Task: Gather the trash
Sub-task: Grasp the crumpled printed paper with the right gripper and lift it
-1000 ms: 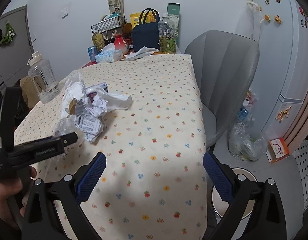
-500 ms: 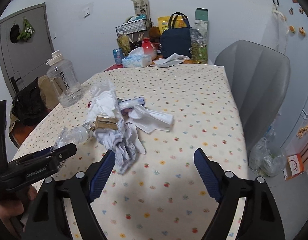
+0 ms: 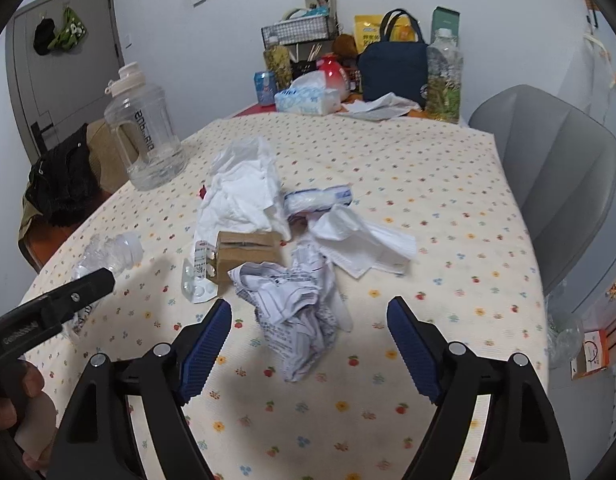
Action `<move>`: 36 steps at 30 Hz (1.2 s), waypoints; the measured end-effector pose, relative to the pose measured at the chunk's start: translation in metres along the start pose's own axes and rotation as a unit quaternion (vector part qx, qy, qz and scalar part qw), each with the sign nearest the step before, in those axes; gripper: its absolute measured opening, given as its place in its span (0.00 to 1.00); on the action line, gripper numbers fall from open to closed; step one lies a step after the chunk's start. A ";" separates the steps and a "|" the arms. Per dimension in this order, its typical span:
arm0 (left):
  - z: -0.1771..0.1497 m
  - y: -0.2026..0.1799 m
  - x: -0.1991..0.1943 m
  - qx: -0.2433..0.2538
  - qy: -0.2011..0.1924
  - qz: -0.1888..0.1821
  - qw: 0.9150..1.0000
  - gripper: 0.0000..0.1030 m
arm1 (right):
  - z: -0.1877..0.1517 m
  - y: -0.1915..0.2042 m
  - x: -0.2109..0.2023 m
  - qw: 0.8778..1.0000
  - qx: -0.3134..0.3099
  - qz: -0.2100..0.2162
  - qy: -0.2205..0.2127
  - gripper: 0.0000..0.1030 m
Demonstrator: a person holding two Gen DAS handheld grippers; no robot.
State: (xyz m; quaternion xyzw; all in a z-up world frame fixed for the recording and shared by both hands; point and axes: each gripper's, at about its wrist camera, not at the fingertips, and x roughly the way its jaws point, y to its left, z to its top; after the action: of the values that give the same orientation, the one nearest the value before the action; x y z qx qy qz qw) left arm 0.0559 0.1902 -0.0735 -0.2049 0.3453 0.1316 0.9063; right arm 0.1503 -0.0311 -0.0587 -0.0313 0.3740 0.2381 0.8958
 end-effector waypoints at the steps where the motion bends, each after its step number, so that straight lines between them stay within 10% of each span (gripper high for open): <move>1: 0.000 0.002 0.000 -0.001 0.000 0.001 1.000 0.72 | 0.000 0.002 0.004 1.000 -0.002 0.001 0.005 0.69; 5: -0.001 0.006 0.000 -0.004 0.000 0.003 1.000 0.72 | -0.003 0.007 0.019 0.999 -0.006 0.016 0.032 0.32; 10: -0.001 0.004 -0.001 -0.002 -0.001 0.000 1.000 0.72 | -0.004 0.005 0.008 0.999 -0.004 0.022 0.023 0.14; 36: -0.012 -0.128 -0.019 0.101 -0.013 -0.069 0.992 0.72 | -0.036 -0.101 -0.105 0.994 0.087 -0.027 -0.054 0.11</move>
State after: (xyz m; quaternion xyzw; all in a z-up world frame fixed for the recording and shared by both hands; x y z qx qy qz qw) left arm 0.0837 0.0695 -0.0331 -0.1340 0.3303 0.0361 0.9336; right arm 0.1079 -0.1712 -0.0250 0.0500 0.3431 0.1821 0.9201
